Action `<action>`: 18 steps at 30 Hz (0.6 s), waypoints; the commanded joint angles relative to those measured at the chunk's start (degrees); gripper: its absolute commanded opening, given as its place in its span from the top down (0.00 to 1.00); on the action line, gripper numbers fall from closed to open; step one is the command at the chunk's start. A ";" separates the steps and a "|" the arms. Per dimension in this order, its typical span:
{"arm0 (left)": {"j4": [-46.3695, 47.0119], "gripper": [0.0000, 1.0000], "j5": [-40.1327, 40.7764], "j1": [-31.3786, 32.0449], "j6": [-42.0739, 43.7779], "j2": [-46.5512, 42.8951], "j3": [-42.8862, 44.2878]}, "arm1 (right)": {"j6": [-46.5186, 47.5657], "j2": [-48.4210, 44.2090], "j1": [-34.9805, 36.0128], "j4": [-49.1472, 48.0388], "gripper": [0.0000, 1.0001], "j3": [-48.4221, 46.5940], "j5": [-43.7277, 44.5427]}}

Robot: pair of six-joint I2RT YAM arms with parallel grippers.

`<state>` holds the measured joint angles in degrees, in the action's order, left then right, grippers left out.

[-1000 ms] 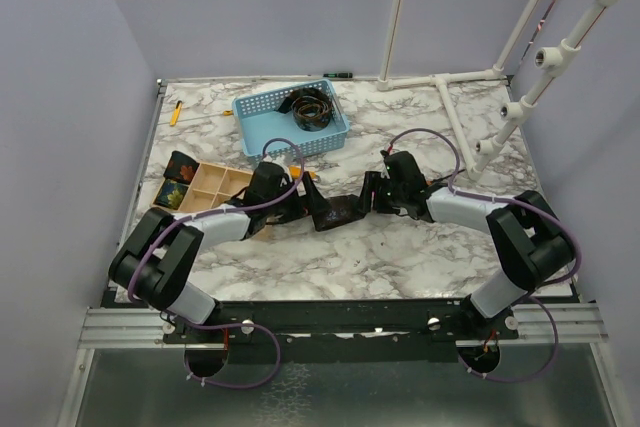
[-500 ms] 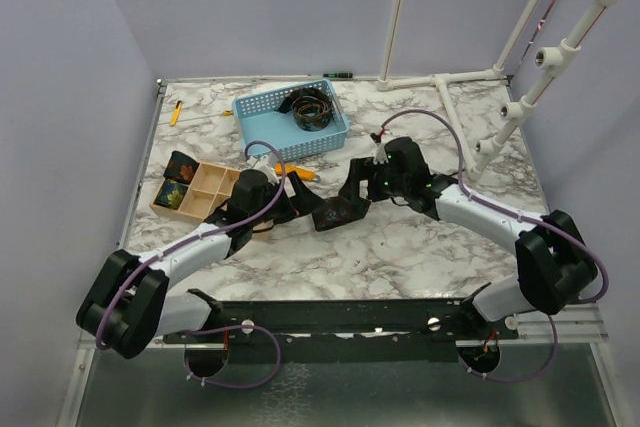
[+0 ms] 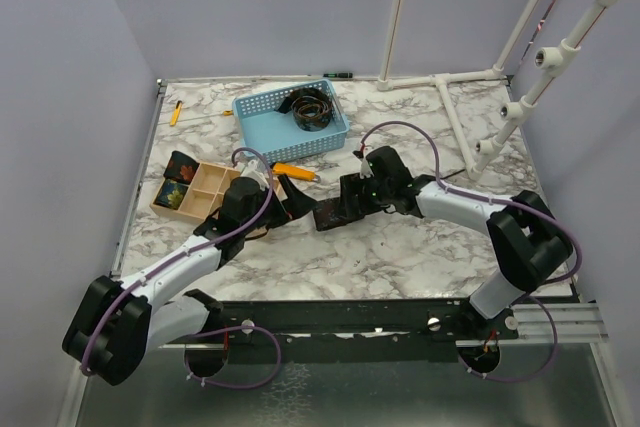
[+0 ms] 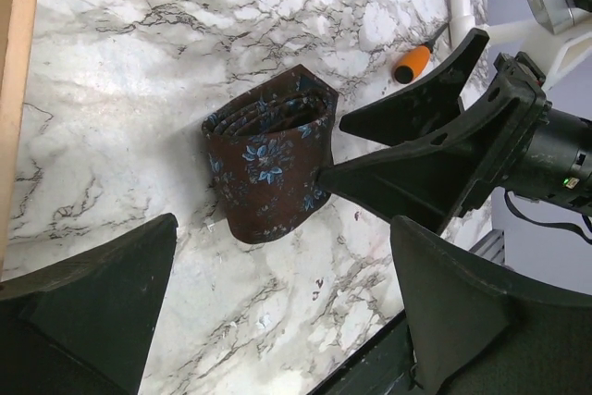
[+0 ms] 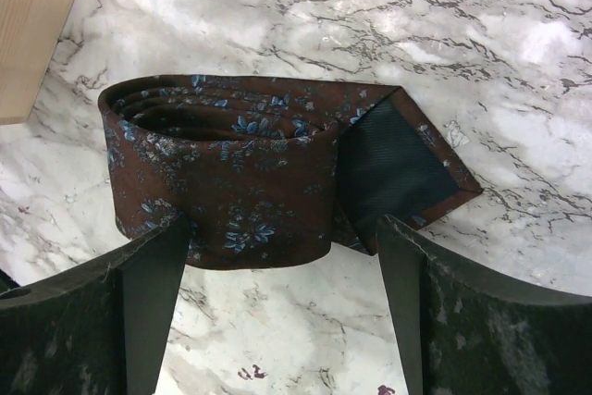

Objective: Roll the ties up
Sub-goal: Roll the tie at the center of the board.

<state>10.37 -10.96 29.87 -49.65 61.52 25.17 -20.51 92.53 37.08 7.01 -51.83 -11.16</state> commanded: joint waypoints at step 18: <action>4.61 0.02 -3.54 0.28 1.65 6.44 -0.05 | -5.97 2.59 -5.62 -4.13 0.20 3.50 -0.27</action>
<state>12.58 -12.71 29.87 -48.86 66.43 24.36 -24.73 93.80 33.04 4.64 -50.63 -9.41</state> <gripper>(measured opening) 0.978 0.800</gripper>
